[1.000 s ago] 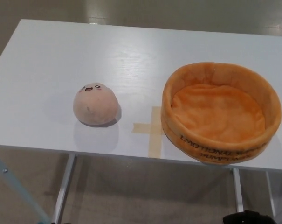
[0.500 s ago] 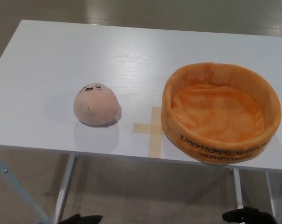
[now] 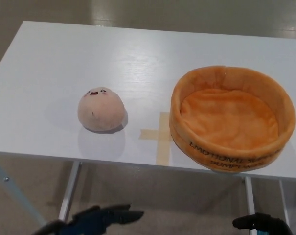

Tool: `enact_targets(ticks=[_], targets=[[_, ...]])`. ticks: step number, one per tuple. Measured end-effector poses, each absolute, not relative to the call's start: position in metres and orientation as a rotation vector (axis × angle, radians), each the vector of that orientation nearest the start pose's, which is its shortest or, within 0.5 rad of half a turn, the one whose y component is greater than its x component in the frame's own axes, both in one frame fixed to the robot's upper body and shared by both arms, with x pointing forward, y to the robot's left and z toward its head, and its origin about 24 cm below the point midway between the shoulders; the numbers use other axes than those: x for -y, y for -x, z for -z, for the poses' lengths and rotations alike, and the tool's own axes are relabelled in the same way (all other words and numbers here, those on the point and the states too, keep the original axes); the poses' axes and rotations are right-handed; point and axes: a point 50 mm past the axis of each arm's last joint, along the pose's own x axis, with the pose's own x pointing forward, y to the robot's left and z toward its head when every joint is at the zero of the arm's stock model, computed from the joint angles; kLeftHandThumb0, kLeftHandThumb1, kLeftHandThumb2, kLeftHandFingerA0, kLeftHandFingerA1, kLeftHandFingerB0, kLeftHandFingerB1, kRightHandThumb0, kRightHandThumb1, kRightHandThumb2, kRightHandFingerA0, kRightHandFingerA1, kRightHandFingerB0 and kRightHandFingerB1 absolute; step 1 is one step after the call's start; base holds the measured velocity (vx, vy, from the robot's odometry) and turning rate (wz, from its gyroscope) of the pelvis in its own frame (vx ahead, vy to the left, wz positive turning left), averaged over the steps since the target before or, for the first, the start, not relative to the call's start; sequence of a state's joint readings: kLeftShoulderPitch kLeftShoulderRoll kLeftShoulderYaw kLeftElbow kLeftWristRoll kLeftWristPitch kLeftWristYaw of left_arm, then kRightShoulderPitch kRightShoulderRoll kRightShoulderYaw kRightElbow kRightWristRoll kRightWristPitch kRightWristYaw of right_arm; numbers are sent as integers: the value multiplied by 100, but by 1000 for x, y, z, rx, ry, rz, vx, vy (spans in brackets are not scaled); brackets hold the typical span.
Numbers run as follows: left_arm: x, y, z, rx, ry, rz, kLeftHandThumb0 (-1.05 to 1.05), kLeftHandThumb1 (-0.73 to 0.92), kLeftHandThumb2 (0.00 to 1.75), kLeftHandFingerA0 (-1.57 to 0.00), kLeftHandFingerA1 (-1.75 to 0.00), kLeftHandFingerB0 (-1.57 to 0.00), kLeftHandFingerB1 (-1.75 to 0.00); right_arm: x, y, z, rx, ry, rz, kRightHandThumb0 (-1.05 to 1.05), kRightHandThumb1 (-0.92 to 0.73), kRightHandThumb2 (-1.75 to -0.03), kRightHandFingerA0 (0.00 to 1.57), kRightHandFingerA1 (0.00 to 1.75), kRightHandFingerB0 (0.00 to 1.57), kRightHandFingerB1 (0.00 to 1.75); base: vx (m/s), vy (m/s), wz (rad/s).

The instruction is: Use the left hand to pick up the pink round toy on the left and place it inside the orange plate on the desk.

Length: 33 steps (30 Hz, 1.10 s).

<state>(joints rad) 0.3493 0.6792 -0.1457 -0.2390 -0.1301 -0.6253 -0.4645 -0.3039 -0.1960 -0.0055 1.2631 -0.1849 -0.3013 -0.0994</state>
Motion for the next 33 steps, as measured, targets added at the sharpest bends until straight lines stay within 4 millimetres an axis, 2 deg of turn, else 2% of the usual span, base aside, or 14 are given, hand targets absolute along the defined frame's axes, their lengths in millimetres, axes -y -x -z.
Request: enact_targets(ticks=[3, 4, 5, 9, 14, 24, 33], targets=[[-186, -176, -97, 421, -530, 781, -15, 45, 65, -4, -17, -8, -33, 212, -227, 104, -647, 380, 31, -12, -57, -61, 69, 92, 64, 79, 0, 0, 0], [-186, -181, -103, 451, -540, 770, -13, 51, 55, 0, -25, -10, -27, 212, -227, 104, -646, 379, 31, -13, -57, -61, 70, 91, 65, 79, 0, 0, 0], [-186, -185, -108, 478, -548, 760, -18, 43, 69, 0, -17, -6, -33, 212, -227, 104, -647, 379, 31, -12, -58, -60, 69, 91, 64, 79, 0, 0, 0], [-186, -204, -121, 534, -588, 728, -11, 41, 66, 0, -15, -8, -32, 212, -227, 104, -650, 380, 31, -13, -58, -60, 71, 92, 65, 79, 0, 0, 0], [-187, -236, -136, 569, -643, 673, -18, 39, 66, 0, -13, -10, -33, 212, -227, 104, -650, 383, 27, -12, -59, -59, 71, 92, 65, 78, 0, 0, 0], [-183, -277, -144, 568, -770, 590, -14, 38, 67, 0, -9, -4, -32, 211, -228, 103, -649, 384, 27, -11, -59, -59, 72, 96, 66, 79, 0, 0, 0], [-184, -305, -139, 516, -859, 523, -20, 39, 68, 0, -14, -7, -35, 211, -228, 103, -649, 383, 26, -12, -58, -60, 72, 95, 67, 80, 0, 0, 0]])
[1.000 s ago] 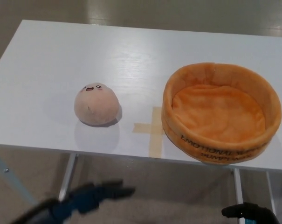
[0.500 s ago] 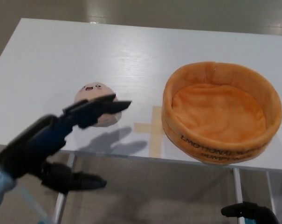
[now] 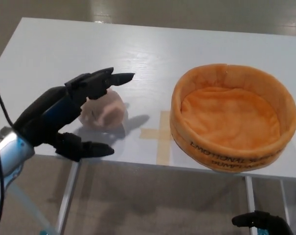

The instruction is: Use the left hand to pick up the pink round toy on the left and place it inside the orange plate on the desk.

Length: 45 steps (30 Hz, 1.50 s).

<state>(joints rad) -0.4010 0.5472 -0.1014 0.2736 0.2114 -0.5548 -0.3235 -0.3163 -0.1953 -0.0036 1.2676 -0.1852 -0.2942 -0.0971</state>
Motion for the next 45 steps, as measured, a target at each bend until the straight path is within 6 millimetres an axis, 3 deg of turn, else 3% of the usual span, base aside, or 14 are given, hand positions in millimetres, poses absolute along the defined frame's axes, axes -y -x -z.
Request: enact_targets(ticks=[7, 12, 14, 15, 20, 21, 24, 25, 30, 33, 35, 36, 39, 45], targets=[[-184, -326, -129, 465, -947, 475, -21, 43, 53, 0, -20, -12, -29, 211, -228, 104, -652, 386, 23, -17, -44, -82, 80, 93, 66, 80, 0, 0, 0], [-184, -337, -121, 425, -1014, 450, -22, 43, 53, 0, -21, -10, -29, 211, -228, 104, -653, 387, 19, -11, -59, -59, 74, 96, 66, 78, 0, 0, 0], [-185, -343, -117, 403, -1041, 439, -20, 42, 52, 0, -20, -10, -29, 211, -228, 104, -654, 387, 17, -17, -45, -82, 78, 92, 65, 79, 0, 0, 0], [-185, -345, -115, 392, -1049, 434, -20, 43, 53, 0, -18, -10, -29, 211, -228, 104, -655, 387, 16, -11, -59, -58, 74, 96, 66, 78, 0, 0, 0], [-189, -353, -107, 348, -1079, 411, -25, 39, 65, -4, -16, -8, -35, 210, -228, 104, -657, 388, 10, -12, -59, -57, 78, 97, 68, 78, 0, 0, 0], [-189, -353, -107, 343, -1081, 408, -25, 38, 63, -5, -17, -8, -35, 210, -228, 104, -657, 389, 10, -18, -46, -82, 80, 93, 66, 79, 0, 0, 0], [-192, -358, -102, 309, -1090, 393, -28, 39, 64, -6, -16, -8, -35, 210, -228, 104, -657, 391, 6, -18, -46, -82, 81, 94, 68, 81, 0, 0, 0], [-192, -359, -100, 300, -1091, 389, -29, 39, 64, -5, -16, -9, -36, 210, -228, 104, -658, 391, 5, -12, -58, -60, 78, 99, 70, 81, 0, 0, 0], [-194, -361, -92, 265, -1097, 382, -32, 39, 64, -6, -17, -8, -35, 210, -228, 104, -658, 390, 2, -19, -45, -82, 77, 91, 66, 79, 0, 0, 0], [-193, -362, -90, 261, -1098, 377, -28, 46, 56, -5, -22, -14, -31, 209, -229, 104, -659, 391, 1, -11, -59, -58, 77, 97, 70, 80, 0, 0, 0], [-192, -363, -89, 263, -1105, 377, -22, 48, 94, 0, -49, 0, -47, 209, -229, 104, -660, 391, 0, -11, -59, -58, 78, 98, 69, 80, 0, 0, 0], [-191, -363, -89, 263, -1108, 379, -36, 50, 61, -12, -32, -12, -32, 209, -229, 104, -660, 391, 0, -19, -46, -82, 81, 94, 67, 80, 0, 0, 0], [-190, -363, -88, 257, -1122, 385, -23, 68, 61, -62, -40, -49, -35, 209, -229, 104, -660, 391, -1, -12, -59, -58, 76, 94, 69, 80, 0, 0, 0], [-189, -367, -91, 235, -1108, 401, -22, 71, 70, -108, -72, -97, -60, 209, -229, 104, -661, 393, -7, -19, -45, -82, 79, 92, 68, 80, 0, 0, 0]])
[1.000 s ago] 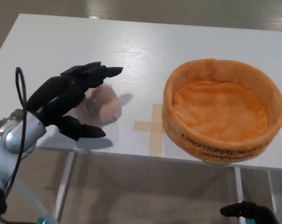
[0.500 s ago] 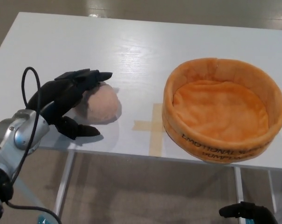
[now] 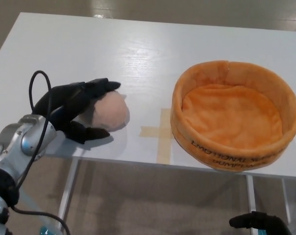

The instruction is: Use the left hand to pick up the pink round toy on the left and place it inside the orange plate on the desk.

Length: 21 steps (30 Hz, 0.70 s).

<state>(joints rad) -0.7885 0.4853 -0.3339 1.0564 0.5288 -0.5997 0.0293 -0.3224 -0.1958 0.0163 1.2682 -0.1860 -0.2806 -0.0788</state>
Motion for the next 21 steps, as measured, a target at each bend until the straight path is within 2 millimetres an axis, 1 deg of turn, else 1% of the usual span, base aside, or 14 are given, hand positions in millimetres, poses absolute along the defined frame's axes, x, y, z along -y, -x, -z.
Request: enact_targets(ticks=[1, 2, 3, 4, 5, 7, 9, 10, 11, 15, 16, 17, 20, 21], targets=[[-188, -368, -91, 229, -1105, 406, -22, 71, 70, -108, -72, -97, -60, 209, -229, 104, -661, 393, -7, -19, -45, -82, 79, 92, 68, 80, 0, 0, 0], [-188, -368, -91, 227, -1105, 407, -23, 71, 71, -108, -77, -97, -63, 209, -229, 104, -661, 393, -7, -19, -46, -82, 77, 91, 67, 80, 0, 0, 0], [-188, -369, -91, 217, -1097, 414, -26, 72, 71, -105, -86, -94, -67, 209, -229, 104, -661, 393, -8, -19, -46, -82, 77, 90, 66, 79, 0, 0, 0], [-187, -369, -92, 213, -1088, 415, -26, 72, 71, -105, -86, -94, -67, 209, -229, 104, -661, 394, -8, -19, -46, -82, 77, 90, 66, 79, 0, 0, 0], [-187, -370, -92, 212, -1084, 416, -26, 74, 70, -102, -92, -91, -70, 209, -229, 104, -661, 394, -9, -20, -46, -82, 79, 92, 67, 79, 0, 0, 0], [-185, -372, -93, 203, -1066, 426, -26, 74, 70, -102, -92, -91, -70, 208, -230, 104, -661, 395, -11, -20, -46, -82, 79, 92, 67, 79, 0, 0, 0], [-183, -372, -93, 197, -1058, 431, -27, 75, 69, -100, -88, -90, -69, 208, -231, 103, -659, 394, -13, -19, -45, -82, 83, 94, 69, 81, 0, 0, 0], [-183, -372, -93, 193, -1053, 435, -27, 75, 69, -100, -88, -90, -69, 208, -231, 103, -659, 394, -13, -19, -45, -82, 83, 94, 69, 81, 0, 0, 0], [-183, -372, -93, 192, -1050, 435, -27, 77, 68, -99, -92, -89, -70, 208, -231, 103, -658, 394, -14, -19, -45, -82, 84, 95, 70, 82, 0, 0, 0], [-183, -372, -93, 187, -1034, 440, -26, 76, 68, -100, -92, -90, -72, 208, -231, 103, -658, 395, -15, -20, -45, -83, 82, 94, 69, 81, 0, 0, 0], [-183, -372, -93, 187, -1032, 440, -27, 78, 66, -100, -93, -91, -71, 208, -231, 103, -659, 396, -16, -13, -59, -60, 80, 98, 70, 80, 0, 0, 0], [-183, -372, -93, 187, -1030, 441, -23, 74, 67, -100, -90, -91, -70, 208, -231, 103, -659, 397, -16, -19, -46, -83, 81, 93, 68, 80, 0, 0, 0], [-183, -372, -94, 188, -1023, 441, -22, 74, 68, -100, -92, -91, -72, 208, -231, 103, -658, 398, -18, -19, -46, -83, 80, 93, 68, 80, 0, 0, 0], [-184, -372, -95, 190, -1020, 440, -21, 80, 64, -100, -90, -91, -68, 208, -231, 103, -658, 397, -18, -20, -44, -83, 82, 93, 70, 82, 0, 0, 0]])
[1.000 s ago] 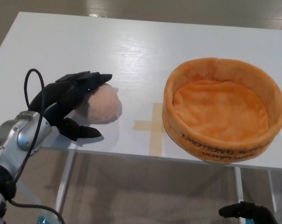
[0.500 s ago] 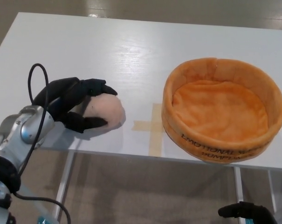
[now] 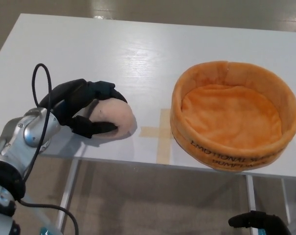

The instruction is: Use the left hand to pick up the pink round toy on the left and place it inside the orange plate on the desk.

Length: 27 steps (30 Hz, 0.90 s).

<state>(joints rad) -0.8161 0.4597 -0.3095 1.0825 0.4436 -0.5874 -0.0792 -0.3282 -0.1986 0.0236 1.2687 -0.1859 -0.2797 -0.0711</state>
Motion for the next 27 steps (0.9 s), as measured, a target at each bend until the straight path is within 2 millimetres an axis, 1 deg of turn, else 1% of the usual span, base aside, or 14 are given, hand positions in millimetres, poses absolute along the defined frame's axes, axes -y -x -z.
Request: enact_targets(ticks=[2, 3, 4, 5, 10, 11, 14, 18, 19, 20, 21, 25, 26, 27], targets=[[-184, -373, -97, 196, -1005, 435, -21, 77, 64, -102, -81, -92, -65, 209, -231, 103, -658, 397, -19, -12, -58, -60, 80, 98, 71, 82, 0, 0, 0], [-185, -373, -98, 198, -999, 432, -21, 77, 64, -102, -81, -92, -65, 209, -232, 102, -658, 396, -19, -12, -58, -60, 80, 98, 71, 82, 0, 0, 0], [-186, -373, -99, 202, -990, 427, -29, 62, 87, -99, -89, -88, -74, 209, -232, 102, -658, 396, -18, -12, -58, -59, 80, 98, 71, 81, 0, 0, 0], [-186, -373, -100, 203, -988, 426, -25, 78, 64, -98, -95, -91, -67, 209, -232, 102, -658, 396, -18, -11, -59, -57, 79, 97, 70, 80, 0, 0, 0], [-185, -382, -129, 280, -962, 393, -25, 78, 68, -97, -111, -89, -78, 210, -232, 102, -656, 397, -18, -11, -59, -58, 79, 96, 71, 81, 0, 0, 0], [-183, -385, -139, 306, -959, 385, -23, 78, 63, -95, -106, -91, -65, 210, -233, 101, -655, 398, -18, -11, -59, -60, 77, 96, 70, 80, 0, 0, 0], [-178, -390, -158, 360, -957, 378, -24, 76, 64, -102, -94, -93, -60, 210, -233, 101, -654, 398, -19, -11, -60, -58, 78, 97, 70, 80, 0, 0, 0], [-161, -395, -186, 453, -961, 393, -26, 75, 66, -101, -93, -92, -65, 210, -236, 100, -648, 397, -18, -11, -59, -59, 78, 97, 70, 80, 0, 0, 0], [-153, -395, -194, 484, -958, 404, -28, 77, 65, -100, -109, -92, -63, 210, -236, 99, -647, 397, -19, -9, -58, -58, 80, 97, 71, 80, 0, 0, 0], [-148, -396, -198, 499, -956, 410, -25, 71, 73, -105, -95, -93, -66, 210, -236, 99, -646, 397, -19, -19, -45, -82, 83, 94, 71, 82, 0, 0, 0], [-144, -396, -200, 510, -955, 415, -25, 71, 73, -105, -95, -93, -66, 210, -236, 99, -646, 397, -19, -19, -45, -82, 83, 94, 71, 82, 0, 0, 0], [-113, -396, -215, 576, -953, 467, -23, 67, 76, -108, -97, -95, -67, 210, -237, 99, -644, 398, -21, -19, -45, -82, 81, 93, 70, 81, 0, 0, 0], [-110, -396, -217, 583, -953, 473, -24, 69, 68, -106, -104, -95, -66, 210, -237, 99, -643, 398, -22, -12, -59, -57, 78, 96, 70, 80, 0, 0, 0], [-101, -396, -219, 596, -952, 488, -25, 69, 60, -94, -119, -88, -55, 210, -237, 99, -644, 398, -21, -19, -46, -82, 80, 92, 69, 81, 0, 0, 0]])
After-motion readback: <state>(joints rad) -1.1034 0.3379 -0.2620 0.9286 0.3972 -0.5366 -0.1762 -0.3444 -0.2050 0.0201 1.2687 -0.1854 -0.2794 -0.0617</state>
